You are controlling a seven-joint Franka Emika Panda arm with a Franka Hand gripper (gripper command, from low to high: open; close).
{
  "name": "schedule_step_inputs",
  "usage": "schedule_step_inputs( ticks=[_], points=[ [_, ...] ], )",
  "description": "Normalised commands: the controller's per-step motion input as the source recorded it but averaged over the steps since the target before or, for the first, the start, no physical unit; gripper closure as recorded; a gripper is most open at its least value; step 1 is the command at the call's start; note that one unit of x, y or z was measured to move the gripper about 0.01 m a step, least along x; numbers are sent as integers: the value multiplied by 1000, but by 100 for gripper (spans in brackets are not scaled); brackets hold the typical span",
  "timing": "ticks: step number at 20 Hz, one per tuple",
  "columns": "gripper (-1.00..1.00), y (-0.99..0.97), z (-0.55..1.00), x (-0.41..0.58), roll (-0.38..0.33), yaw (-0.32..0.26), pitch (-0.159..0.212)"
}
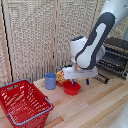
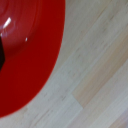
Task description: Extend the gripper towards the oven tray handle. Grasp the handle and carefully pull the tray out of the oven. Move the gripper above the red bowl. Grab the red bowl gently. Lift the bowl and place it onto the oven tray.
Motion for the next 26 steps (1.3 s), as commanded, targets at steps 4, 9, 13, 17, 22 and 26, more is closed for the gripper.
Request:
schedule_step_inputs(
  ticks=[4, 9, 13, 17, 22, 26],
  points=[
    [-100, -193, -281, 0, -60, 2, -87],
    [-100, -23, -453, 0, -22, 10, -11],
    [-100, -72, -244, 0, 19, 5, 0],
    [100, -4, -8, 0, 13, 0, 0],
    [100, -6, 0, 69, 0, 0, 0],
    [100, -14, 0, 19, 0, 34, 4]
  ],
)
